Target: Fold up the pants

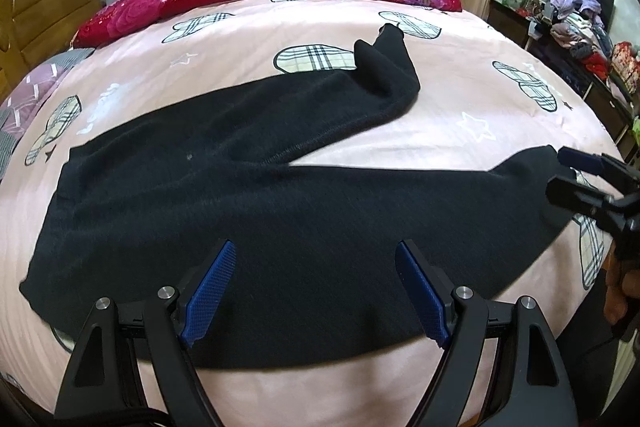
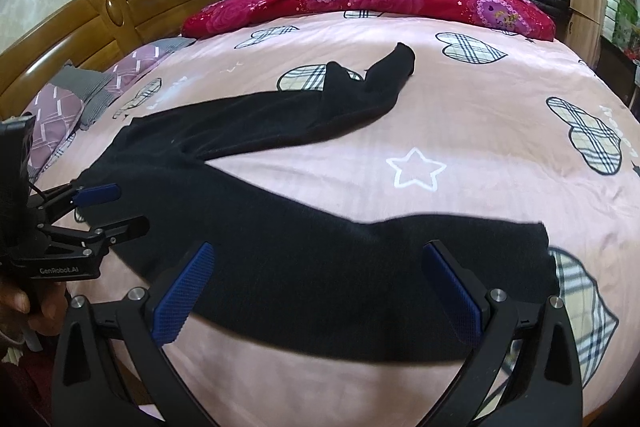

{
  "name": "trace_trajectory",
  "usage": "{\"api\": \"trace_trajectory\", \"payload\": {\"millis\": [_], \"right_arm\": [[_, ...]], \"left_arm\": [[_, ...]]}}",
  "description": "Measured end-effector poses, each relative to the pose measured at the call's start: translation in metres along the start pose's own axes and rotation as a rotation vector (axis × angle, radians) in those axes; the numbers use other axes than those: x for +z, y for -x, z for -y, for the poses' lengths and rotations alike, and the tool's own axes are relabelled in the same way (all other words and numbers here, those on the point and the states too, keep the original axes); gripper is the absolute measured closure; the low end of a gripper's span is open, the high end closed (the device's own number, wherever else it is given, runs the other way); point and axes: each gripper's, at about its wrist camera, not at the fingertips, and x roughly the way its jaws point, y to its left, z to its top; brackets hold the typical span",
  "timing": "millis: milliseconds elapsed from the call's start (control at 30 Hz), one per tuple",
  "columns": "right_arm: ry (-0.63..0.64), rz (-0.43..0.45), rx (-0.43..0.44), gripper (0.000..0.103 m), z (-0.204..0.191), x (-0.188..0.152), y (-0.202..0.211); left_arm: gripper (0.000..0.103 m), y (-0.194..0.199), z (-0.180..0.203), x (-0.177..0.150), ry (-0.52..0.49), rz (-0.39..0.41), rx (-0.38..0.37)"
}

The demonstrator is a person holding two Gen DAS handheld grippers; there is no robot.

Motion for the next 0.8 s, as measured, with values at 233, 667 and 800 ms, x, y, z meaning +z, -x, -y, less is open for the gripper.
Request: {"api": "trace_trajectory", "payload": {"millis": [233, 667, 800], "right_arm": [[-0.016, -0.005, 0.020, 0.000, 0.015, 0.041, -0.017], [-0.083, -0.070, 0.001, 0.010, 0.055, 0.148, -0.086], [-0.126, -0.107, -0.018, 0.018, 0.078, 0.184, -0.124]], "left_arm": [[0.020, -0.019, -0.023, 0.041, -0.016, -0.023, -0.024], [0.020, -0.092, -0.056, 0.135, -0.095, -0.097, -0.087], [0.020, -0.129, -0.060, 0.163, -0.164, -0.151, -0.133]]}}
